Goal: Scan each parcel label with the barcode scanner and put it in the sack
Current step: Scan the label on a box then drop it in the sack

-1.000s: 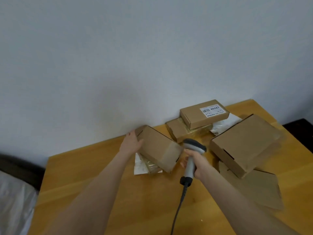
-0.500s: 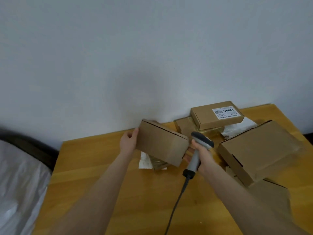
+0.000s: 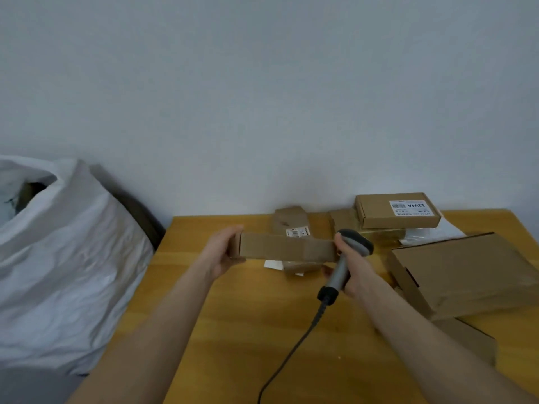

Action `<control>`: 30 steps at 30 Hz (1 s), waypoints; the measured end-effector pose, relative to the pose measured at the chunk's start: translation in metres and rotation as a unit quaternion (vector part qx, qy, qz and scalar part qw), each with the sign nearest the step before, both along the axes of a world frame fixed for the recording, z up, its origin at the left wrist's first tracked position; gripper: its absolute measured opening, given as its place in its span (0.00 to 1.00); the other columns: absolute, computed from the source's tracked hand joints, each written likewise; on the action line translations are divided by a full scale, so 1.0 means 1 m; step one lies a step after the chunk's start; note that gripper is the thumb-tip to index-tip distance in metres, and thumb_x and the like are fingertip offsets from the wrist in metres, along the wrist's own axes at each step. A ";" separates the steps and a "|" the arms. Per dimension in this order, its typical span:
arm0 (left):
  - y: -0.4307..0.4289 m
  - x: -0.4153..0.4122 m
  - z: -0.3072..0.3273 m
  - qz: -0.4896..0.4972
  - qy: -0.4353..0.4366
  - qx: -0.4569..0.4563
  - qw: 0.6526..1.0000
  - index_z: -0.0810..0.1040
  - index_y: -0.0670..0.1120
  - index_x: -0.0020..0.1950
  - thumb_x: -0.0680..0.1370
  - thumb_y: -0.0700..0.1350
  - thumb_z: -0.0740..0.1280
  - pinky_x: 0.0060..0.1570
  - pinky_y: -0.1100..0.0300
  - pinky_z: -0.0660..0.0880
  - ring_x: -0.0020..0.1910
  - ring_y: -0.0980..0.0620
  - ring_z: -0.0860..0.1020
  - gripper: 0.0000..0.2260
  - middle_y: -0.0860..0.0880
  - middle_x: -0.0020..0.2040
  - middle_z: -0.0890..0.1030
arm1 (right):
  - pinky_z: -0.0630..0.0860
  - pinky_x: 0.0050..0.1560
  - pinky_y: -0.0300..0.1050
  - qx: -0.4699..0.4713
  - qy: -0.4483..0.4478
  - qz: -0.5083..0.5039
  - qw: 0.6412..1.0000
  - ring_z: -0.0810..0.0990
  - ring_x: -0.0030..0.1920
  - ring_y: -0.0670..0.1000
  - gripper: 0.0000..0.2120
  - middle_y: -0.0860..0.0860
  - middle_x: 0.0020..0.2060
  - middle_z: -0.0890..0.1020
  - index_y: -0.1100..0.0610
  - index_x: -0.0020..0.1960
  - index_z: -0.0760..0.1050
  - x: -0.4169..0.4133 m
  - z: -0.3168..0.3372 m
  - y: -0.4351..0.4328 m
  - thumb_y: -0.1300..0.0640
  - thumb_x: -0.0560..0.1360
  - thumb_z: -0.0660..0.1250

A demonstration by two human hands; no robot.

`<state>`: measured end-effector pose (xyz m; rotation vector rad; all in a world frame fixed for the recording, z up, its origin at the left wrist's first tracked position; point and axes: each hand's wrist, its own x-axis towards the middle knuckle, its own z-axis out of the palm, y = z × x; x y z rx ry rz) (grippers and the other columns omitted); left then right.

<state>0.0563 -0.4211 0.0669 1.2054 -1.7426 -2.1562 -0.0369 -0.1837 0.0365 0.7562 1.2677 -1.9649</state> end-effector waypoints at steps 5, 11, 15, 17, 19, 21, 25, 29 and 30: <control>0.004 0.031 0.012 -0.064 -0.013 0.016 0.998 0.78 0.45 0.59 0.77 0.36 0.65 0.44 0.57 0.78 0.46 0.49 0.78 0.12 0.44 0.52 0.80 | 0.76 0.60 0.56 0.016 0.014 0.026 0.999 0.78 0.57 0.59 0.18 0.58 0.54 0.79 0.59 0.55 0.71 0.008 0.012 0.004 0.59 0.70 0.76; -0.016 0.051 0.020 -0.206 -0.137 -0.055 0.967 0.78 0.40 0.60 0.78 0.47 0.68 0.44 0.55 0.81 0.41 0.52 0.81 0.14 0.45 0.49 0.82 | 0.76 0.57 0.57 0.036 0.083 0.026 0.996 0.77 0.53 0.57 0.09 0.56 0.48 0.78 0.57 0.47 0.73 0.011 0.023 -0.002 0.64 0.72 0.72; -0.021 0.062 0.024 -0.258 -0.137 -0.026 0.956 0.78 0.39 0.61 0.77 0.48 0.69 0.44 0.57 0.80 0.45 0.51 0.83 0.17 0.43 0.53 0.83 | 0.77 0.53 0.56 0.023 0.117 0.021 0.993 0.78 0.47 0.55 0.08 0.55 0.46 0.80 0.57 0.46 0.75 0.014 0.031 -0.010 0.64 0.72 0.72; -0.023 0.069 0.022 -0.259 -0.111 -0.004 0.960 0.79 0.40 0.61 0.77 0.47 0.68 0.41 0.58 0.81 0.45 0.50 0.84 0.16 0.42 0.52 0.83 | 0.77 0.55 0.56 0.010 0.123 0.016 0.992 0.79 0.48 0.56 0.09 0.55 0.47 0.80 0.57 0.49 0.75 0.018 0.030 -0.013 0.60 0.72 0.73; -0.027 0.075 0.015 -0.240 -0.091 0.014 0.966 0.79 0.40 0.60 0.75 0.46 0.69 0.43 0.57 0.82 0.45 0.48 0.83 0.16 0.41 0.52 0.83 | 0.78 0.55 0.55 0.026 0.130 0.014 0.991 0.80 0.49 0.57 0.13 0.55 0.47 0.80 0.57 0.54 0.74 0.023 0.027 -0.014 0.57 0.72 0.74; -0.028 0.080 0.004 -0.200 -0.070 0.034 0.977 0.78 0.40 0.60 0.75 0.44 0.70 0.47 0.54 0.81 0.47 0.47 0.83 0.16 0.40 0.54 0.83 | 0.80 0.46 0.48 0.052 0.146 0.019 0.988 0.81 0.43 0.54 0.12 0.54 0.45 0.80 0.57 0.53 0.74 0.035 0.025 -0.012 0.56 0.73 0.73; -0.018 0.082 -0.020 -0.103 -0.033 0.024 0.994 0.76 0.41 0.62 0.76 0.38 0.69 0.46 0.57 0.80 0.44 0.52 0.83 0.15 0.45 0.51 0.83 | 0.73 0.34 0.42 0.073 0.203 0.106 0.971 0.76 0.30 0.49 0.07 0.54 0.33 0.80 0.61 0.46 0.76 0.078 0.028 -0.006 0.58 0.74 0.71; -0.009 0.082 -0.037 -0.043 -0.021 0.029 0.998 0.73 0.41 0.61 0.76 0.34 0.68 0.35 0.64 0.78 0.41 0.54 0.82 0.15 0.47 0.48 0.82 | 0.72 0.29 0.41 0.083 0.266 0.181 0.943 0.74 0.26 0.49 0.07 0.54 0.28 0.78 0.63 0.46 0.77 0.121 0.037 -0.014 0.59 0.73 0.72; -0.008 0.083 -0.041 -0.040 -0.022 0.027 0.999 0.73 0.41 0.61 0.76 0.34 0.68 0.34 0.65 0.78 0.42 0.53 0.81 0.15 0.47 0.48 0.82 | 0.72 0.29 0.41 0.086 0.279 0.187 0.938 0.74 0.25 0.49 0.07 0.54 0.27 0.78 0.62 0.45 0.78 0.129 0.040 -0.017 0.59 0.73 0.72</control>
